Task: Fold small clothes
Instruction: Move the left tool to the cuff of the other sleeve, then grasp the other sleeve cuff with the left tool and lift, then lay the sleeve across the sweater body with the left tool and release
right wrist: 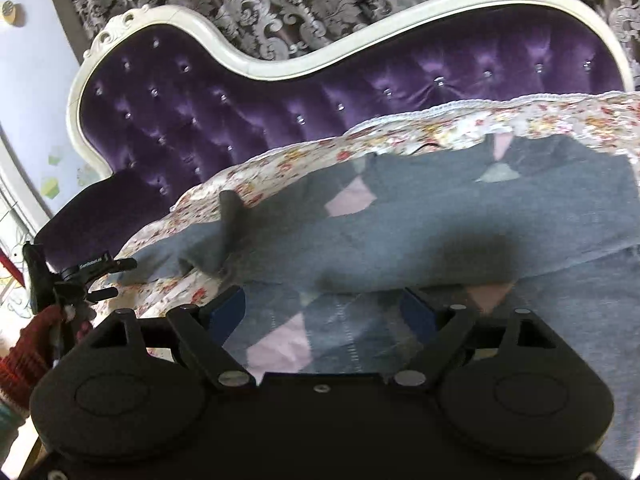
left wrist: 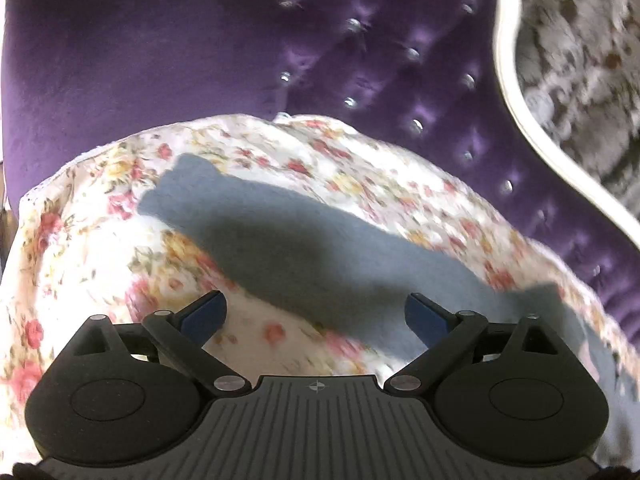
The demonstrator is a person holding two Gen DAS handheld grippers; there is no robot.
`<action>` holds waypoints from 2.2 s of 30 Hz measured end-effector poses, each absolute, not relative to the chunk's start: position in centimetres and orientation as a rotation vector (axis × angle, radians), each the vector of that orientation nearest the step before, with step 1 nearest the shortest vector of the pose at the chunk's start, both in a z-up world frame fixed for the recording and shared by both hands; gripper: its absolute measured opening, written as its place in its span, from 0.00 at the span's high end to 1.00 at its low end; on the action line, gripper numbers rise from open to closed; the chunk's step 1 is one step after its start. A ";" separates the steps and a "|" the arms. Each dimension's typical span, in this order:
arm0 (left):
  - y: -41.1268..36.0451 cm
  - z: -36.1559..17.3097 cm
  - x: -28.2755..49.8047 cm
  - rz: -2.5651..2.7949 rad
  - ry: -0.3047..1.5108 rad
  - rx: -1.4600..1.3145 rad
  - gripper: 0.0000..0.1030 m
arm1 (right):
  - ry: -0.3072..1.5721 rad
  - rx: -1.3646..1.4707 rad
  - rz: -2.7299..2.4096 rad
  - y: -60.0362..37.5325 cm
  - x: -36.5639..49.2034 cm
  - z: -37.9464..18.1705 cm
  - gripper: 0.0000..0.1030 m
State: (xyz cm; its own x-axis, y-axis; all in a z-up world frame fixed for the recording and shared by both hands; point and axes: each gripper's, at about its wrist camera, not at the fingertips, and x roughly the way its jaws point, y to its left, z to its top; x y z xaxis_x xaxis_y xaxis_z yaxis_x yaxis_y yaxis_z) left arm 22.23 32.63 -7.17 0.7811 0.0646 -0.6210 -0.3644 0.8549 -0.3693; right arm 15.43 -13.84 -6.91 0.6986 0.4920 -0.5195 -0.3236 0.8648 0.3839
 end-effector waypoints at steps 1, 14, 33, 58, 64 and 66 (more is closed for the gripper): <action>33.0 -7.2 22.5 0.243 0.629 -0.502 0.06 | 0.657 0.272 0.465 -13.6 15.6 -6.9 0.16; 36.6 -7.6 26.2 0.320 0.621 -0.562 0.93 | 0.695 0.272 0.469 -12.3 15.6 -8.3 0.16; 28.9 11.1 24.6 0.109 0.356 -0.234 0.93 | 0.696 0.340 0.451 -14.6 13.9 -8.9 0.16; -10.1 0.9 30.4 -0.567 0.552 -0.047 0.48 | 0.654 0.492 0.336 -23.4 9.8 -9.8 0.16; -9.6 2.9 28.2 -0.628 0.478 -0.001 0.30 | 0.655 0.489 0.320 -23.8 9.7 -9.6 0.16; -7.6 3.8 27.4 -0.613 0.427 0.005 0.25 | 0.652 0.478 0.322 -23.6 9.9 -9.4 0.16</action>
